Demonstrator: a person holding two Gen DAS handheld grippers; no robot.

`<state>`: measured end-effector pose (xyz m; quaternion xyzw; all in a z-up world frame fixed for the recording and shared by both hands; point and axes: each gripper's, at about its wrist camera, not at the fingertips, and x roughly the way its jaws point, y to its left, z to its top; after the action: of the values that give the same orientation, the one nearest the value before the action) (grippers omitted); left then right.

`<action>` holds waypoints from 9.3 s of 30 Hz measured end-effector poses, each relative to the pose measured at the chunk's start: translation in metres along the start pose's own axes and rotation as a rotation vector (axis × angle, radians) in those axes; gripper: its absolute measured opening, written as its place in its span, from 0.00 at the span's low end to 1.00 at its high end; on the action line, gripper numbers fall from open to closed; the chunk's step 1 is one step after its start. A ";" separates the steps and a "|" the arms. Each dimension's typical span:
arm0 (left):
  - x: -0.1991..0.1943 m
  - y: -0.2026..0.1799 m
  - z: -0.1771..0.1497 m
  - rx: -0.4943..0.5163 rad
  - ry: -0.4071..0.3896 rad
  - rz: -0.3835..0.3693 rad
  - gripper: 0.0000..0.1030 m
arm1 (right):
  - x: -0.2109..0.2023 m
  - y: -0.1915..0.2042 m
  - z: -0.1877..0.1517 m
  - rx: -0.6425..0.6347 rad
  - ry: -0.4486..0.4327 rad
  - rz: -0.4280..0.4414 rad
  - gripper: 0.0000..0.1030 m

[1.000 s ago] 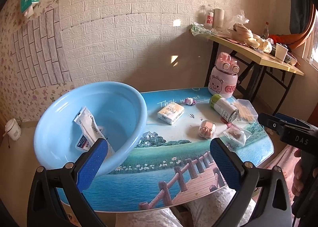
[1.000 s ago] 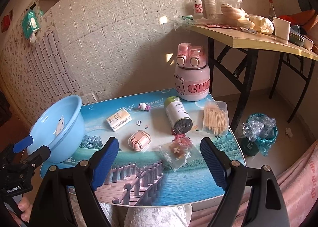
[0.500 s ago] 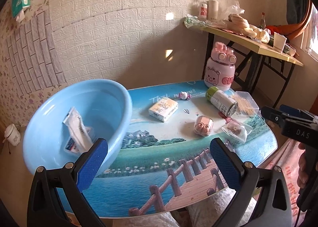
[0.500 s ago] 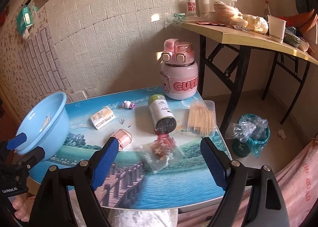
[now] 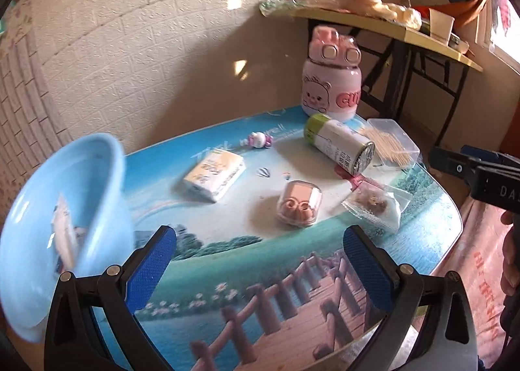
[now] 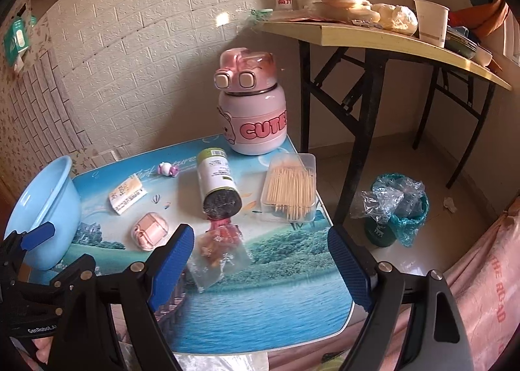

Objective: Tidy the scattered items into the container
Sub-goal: 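Grasp pink cup-shaped case with left tool while right tool grasps toothpick box, then lift and carry the pink case and toothpick box toward the basin, then release pink case with left tool while right tool lowers toothpick box into basin, then withdraw both tools from the basin toward the remaining table items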

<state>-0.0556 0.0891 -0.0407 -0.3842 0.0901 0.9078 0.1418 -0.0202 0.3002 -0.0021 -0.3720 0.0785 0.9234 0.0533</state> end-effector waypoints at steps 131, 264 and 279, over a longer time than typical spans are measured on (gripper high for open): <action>-0.095 0.079 -0.007 -0.189 -0.138 -0.031 0.41 | -0.055 0.117 -0.007 -0.206 -0.054 0.110 0.61; -0.117 0.137 -0.035 -0.261 -0.126 0.180 0.98 | -0.059 0.172 -0.005 -0.234 -0.067 0.250 0.97; -0.109 0.087 -0.027 -0.179 -0.121 0.112 0.98 | -0.055 0.078 -0.002 -0.119 -0.100 0.136 1.00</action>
<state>0.0064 -0.0208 0.0239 -0.3343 0.0216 0.9402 0.0610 0.0086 0.2212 0.0428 -0.3217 0.0460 0.9453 -0.0278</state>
